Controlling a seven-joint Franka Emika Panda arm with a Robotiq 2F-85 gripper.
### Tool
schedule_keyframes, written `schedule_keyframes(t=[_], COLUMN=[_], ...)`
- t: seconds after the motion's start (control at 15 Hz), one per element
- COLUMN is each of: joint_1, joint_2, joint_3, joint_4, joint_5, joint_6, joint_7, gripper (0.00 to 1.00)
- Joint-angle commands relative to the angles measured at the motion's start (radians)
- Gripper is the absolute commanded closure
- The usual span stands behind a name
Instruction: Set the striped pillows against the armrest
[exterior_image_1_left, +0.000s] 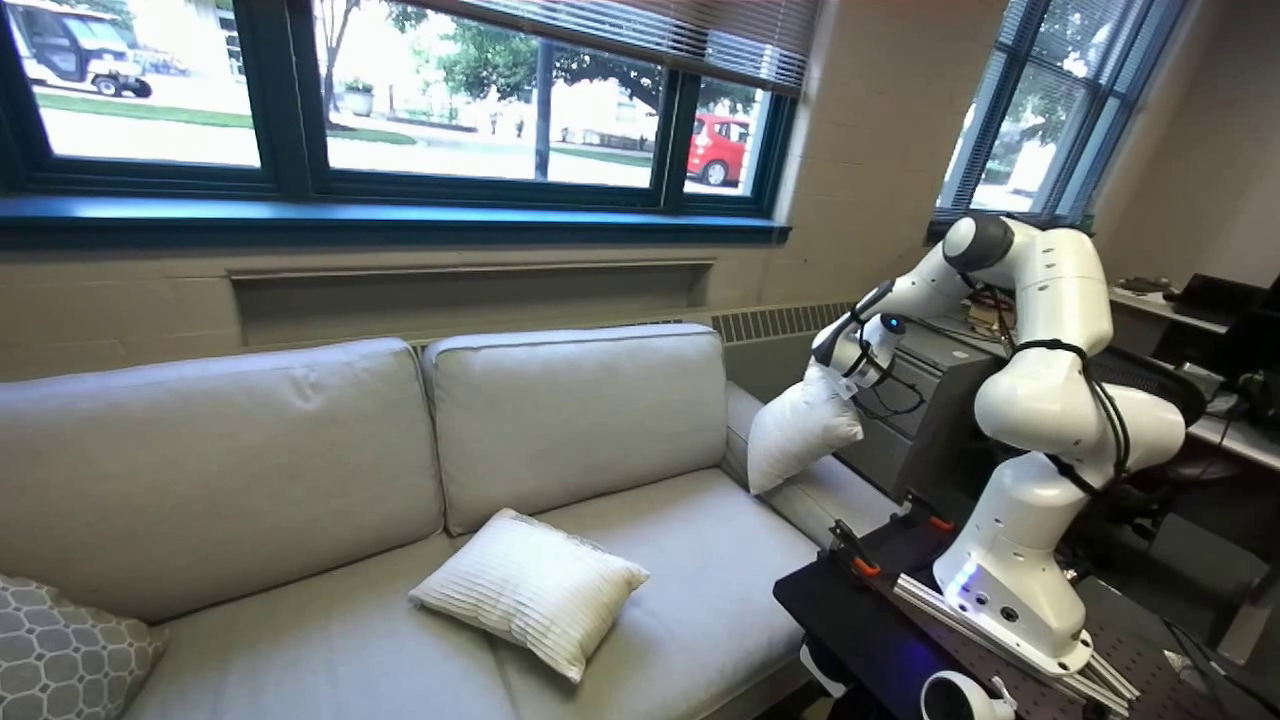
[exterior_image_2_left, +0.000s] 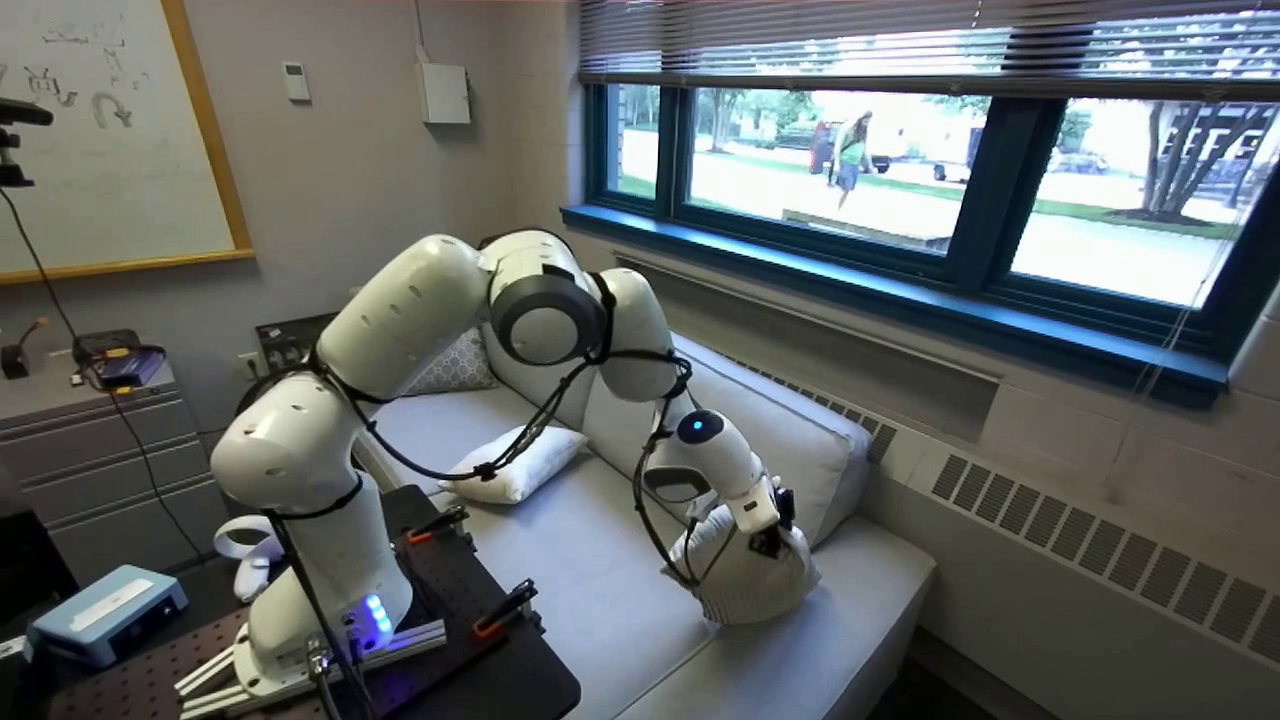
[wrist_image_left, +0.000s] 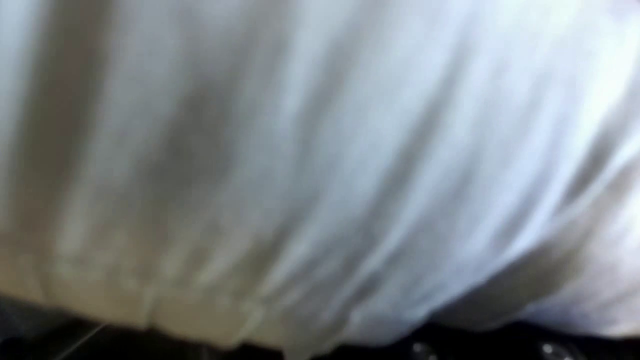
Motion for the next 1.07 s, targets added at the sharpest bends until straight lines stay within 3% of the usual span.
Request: schedule_keyframes(t=[0.0, 0.2, 0.33, 0.67, 0.8, 1.0], joint_1=[0.257, 0.493, 0.671, 1.106, 1.266, 1.359], joint_2=[0.011, 0.025, 0.033, 0.123, 0.197, 0.251], joint_3=[-0.115, -0.251, -0.387, -0.782, -0.937, -0.977], joint_4=[0.102, 0.193, 0.226, 0.282, 0.278, 0.242], joint_5=[0.162, 0.326, 0.396, 0.596, 0.648, 0.699], joint_6=[0.006, 0.007, 0.012, 0.017, 0.022, 0.020], joint_7=[0.113, 0.185, 0.256, 0.390, 0.510, 0.671], gripper=[0.89, 0.89, 0.89, 0.90, 0.90, 0.91])
